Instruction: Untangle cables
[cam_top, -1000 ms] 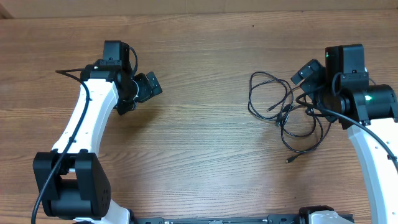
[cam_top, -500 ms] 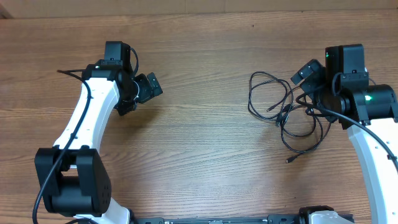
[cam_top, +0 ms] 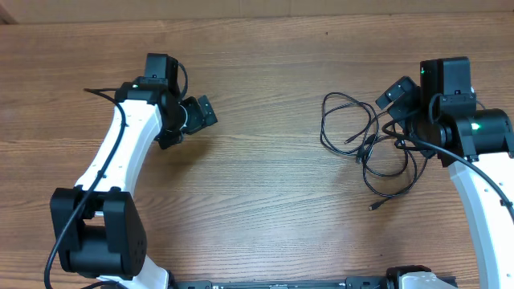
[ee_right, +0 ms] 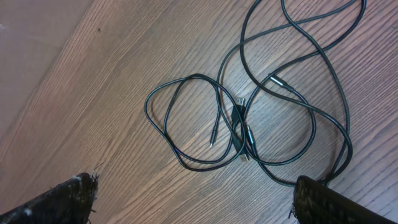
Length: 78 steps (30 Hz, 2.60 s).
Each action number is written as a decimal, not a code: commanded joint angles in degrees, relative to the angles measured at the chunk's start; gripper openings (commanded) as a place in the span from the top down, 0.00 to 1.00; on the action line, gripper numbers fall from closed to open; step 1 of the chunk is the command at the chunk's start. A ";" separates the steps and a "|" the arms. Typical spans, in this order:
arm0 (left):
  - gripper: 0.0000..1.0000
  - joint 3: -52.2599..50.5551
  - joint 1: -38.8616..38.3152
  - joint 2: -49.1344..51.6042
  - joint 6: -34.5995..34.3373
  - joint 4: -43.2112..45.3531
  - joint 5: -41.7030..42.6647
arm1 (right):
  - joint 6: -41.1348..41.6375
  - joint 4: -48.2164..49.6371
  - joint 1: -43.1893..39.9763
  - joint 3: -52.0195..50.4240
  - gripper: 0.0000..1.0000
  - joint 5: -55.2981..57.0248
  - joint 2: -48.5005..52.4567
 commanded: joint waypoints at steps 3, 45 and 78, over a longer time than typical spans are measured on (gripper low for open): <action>0.00 -0.39 -3.54 -7.87 -0.74 0.22 -0.72 | 0.24 0.13 -0.13 -0.37 0.00 -0.02 -0.02; 0.00 -60.98 -5.20 -40.11 12.79 71.43 -9.75 | 0.24 0.11 -0.11 -0.37 0.00 -0.02 -0.02; 0.01 -77.61 -2.27 -89.72 17.44 48.02 -14.36 | 0.24 0.11 -0.11 -0.37 0.00 -0.02 -0.02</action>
